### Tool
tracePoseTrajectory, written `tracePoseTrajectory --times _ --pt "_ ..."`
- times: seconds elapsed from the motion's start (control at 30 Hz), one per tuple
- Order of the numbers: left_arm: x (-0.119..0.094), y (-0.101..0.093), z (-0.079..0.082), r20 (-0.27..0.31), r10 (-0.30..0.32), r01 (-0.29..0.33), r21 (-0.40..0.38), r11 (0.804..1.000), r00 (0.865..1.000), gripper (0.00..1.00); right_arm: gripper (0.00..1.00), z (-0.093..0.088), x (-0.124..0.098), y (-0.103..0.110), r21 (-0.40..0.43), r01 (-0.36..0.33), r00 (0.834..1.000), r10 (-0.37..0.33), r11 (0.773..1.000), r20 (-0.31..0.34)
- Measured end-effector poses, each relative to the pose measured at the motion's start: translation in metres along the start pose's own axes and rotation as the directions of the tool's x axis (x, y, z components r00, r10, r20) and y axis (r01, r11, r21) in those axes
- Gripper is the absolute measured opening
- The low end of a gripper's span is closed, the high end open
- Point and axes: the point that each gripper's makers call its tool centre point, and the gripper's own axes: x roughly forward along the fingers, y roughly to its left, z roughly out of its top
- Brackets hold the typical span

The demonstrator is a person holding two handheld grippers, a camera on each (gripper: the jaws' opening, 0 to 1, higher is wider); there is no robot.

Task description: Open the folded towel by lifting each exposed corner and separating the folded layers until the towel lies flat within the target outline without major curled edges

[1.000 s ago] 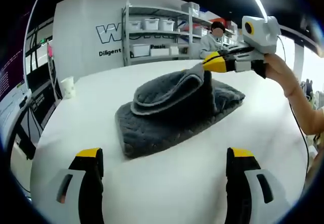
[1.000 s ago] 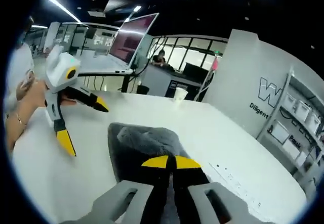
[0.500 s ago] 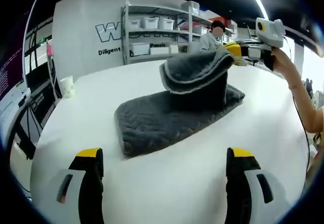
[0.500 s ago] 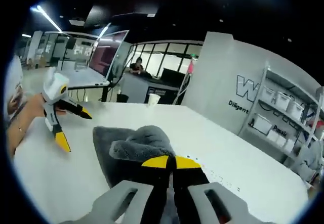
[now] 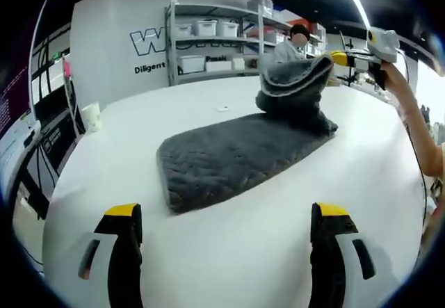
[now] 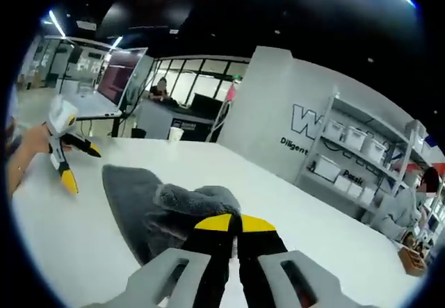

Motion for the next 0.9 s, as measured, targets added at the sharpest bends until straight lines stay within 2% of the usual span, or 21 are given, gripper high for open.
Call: tracePoseTrajectory --times 0.2,0.57,0.67,0.9 --pt "0.001 0.0 -0.001 -0.005 0.001 -0.001 0.0 1.0 1.0 0.99 0.0 -0.017 -0.018 -0.025 -0.023 0.051 0.998 -0.052 0.998 -0.034" --pt "-0.001 -0.004 -0.007 -0.016 0.01 -0.009 0.005 1.0 1.0 0.99 0.0 -0.078 -0.042 -0.065 -0.011 0.131 0.98 -0.132 0.991 -0.15" --pt "-0.003 -0.007 -0.008 -0.017 0.009 -0.009 0.008 1.0 1.0 0.99 0.0 -0.094 -0.044 -0.071 -0.011 0.151 0.972 -0.151 0.988 -0.179" --pt "-0.005 -0.01 -0.007 -0.009 0.004 -0.003 0.011 1.0 1.0 0.99 0.0 -0.141 -0.053 -0.088 -0.004 0.212 0.943 -0.205 0.977 -0.263"
